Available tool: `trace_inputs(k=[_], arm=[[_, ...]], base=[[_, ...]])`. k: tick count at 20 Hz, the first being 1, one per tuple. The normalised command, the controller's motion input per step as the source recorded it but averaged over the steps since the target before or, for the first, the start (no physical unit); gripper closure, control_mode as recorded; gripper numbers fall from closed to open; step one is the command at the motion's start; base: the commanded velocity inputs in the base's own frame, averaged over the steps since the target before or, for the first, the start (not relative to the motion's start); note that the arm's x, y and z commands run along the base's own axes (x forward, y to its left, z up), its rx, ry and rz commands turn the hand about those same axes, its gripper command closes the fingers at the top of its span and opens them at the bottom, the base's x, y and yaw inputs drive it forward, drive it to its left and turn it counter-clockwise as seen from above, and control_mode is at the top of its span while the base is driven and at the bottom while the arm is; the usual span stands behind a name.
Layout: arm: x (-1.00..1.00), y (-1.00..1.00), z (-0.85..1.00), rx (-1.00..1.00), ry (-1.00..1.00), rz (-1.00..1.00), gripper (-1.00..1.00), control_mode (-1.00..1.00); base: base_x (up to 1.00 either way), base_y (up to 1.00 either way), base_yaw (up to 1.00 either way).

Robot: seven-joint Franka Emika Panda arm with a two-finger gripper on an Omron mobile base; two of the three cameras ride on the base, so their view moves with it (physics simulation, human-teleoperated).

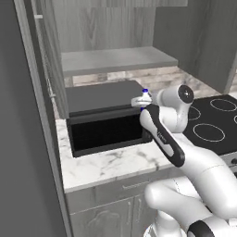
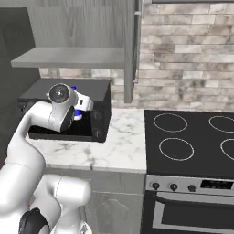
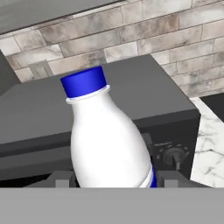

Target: Pick the bottled water from the counter and place it in the open cabinet.

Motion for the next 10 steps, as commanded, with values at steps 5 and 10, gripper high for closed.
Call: trace_inputs(k=[5, 10], arm=[[0.0, 0.0, 0.0, 0.0, 0.0, 0.0, 1.0, 1.0], [0.0, 0.0, 0.0, 0.0, 0.0, 0.0, 1.0, 1.0]], base=[[0.19, 0.28, -0.09], [0.65, 0.18, -0.1]])
